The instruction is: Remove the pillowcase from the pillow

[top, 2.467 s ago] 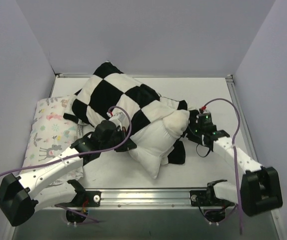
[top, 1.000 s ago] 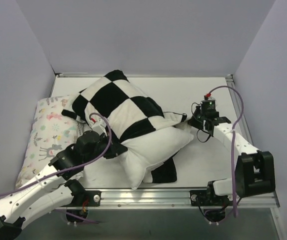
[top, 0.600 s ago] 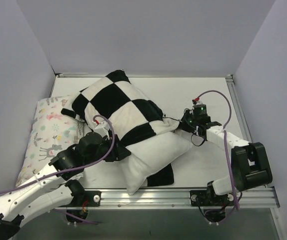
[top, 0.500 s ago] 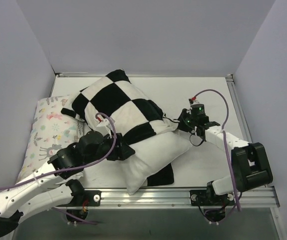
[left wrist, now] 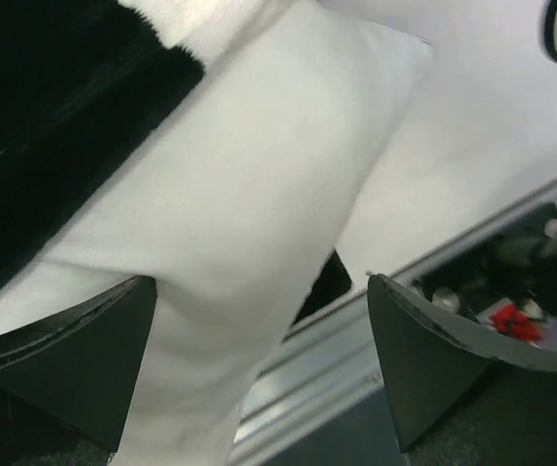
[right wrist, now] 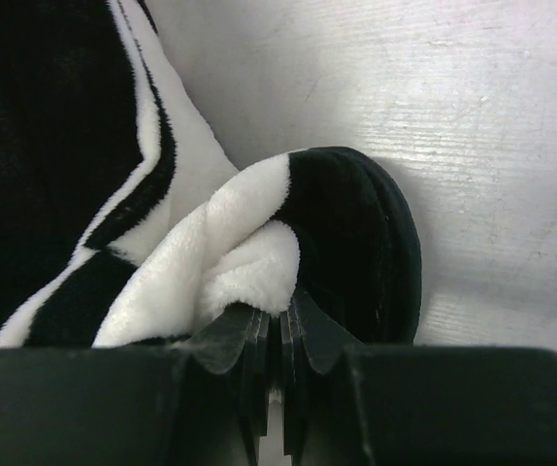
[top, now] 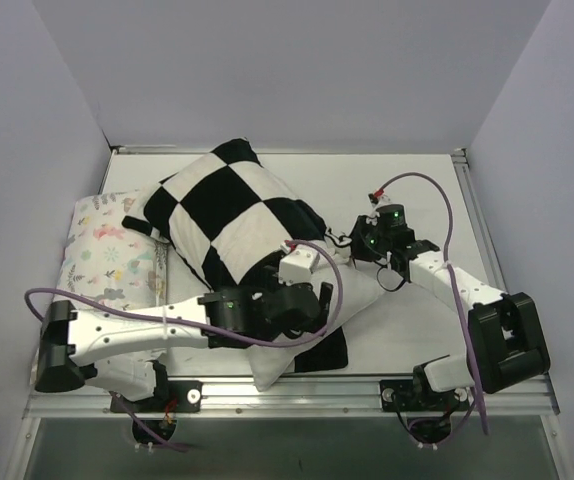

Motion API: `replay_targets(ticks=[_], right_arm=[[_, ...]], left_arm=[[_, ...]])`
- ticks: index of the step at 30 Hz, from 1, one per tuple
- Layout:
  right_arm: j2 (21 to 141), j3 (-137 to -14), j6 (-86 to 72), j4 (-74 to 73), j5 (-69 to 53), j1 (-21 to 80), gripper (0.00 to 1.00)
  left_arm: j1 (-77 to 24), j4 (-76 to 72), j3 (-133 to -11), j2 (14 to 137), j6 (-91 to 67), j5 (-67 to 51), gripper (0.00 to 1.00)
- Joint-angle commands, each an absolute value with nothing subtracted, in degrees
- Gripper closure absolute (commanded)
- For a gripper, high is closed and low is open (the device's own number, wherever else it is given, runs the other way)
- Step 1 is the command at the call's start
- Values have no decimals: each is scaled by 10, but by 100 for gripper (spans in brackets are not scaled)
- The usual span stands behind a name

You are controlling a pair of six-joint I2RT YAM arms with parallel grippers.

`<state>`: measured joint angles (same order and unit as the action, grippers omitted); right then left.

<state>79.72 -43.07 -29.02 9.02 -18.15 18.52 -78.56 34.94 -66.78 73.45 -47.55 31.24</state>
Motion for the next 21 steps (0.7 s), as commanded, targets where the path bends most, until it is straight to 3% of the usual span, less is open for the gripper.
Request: replay_targets(ticks=[1, 8, 9, 11, 12, 14, 21], right_arm=[[772, -470, -280, 78, -200, 200, 95], [757, -482, -271, 55, -204, 212, 95], [755, -483, -270, 52, -207, 214, 95], [750, -489, -265, 45, -213, 214, 95], [747, -491, -262, 42, -214, 216, 95], [746, -500, -253, 29, -212, 216, 95], [819, -632, -242, -43, -138, 208, 98]], left_arm=[[-807, 385, -727, 808, -469, 445, 3], [-803, 457, -776, 935, -518, 569, 3], [-800, 459, -779, 940, -518, 574, 6], [-790, 456, -780, 954, -505, 556, 22], [-787, 454, -780, 957, -504, 551, 63], [-794, 447, -781, 954, -491, 531, 97], [-897, 419, -815, 905, -430, 438, 100]])
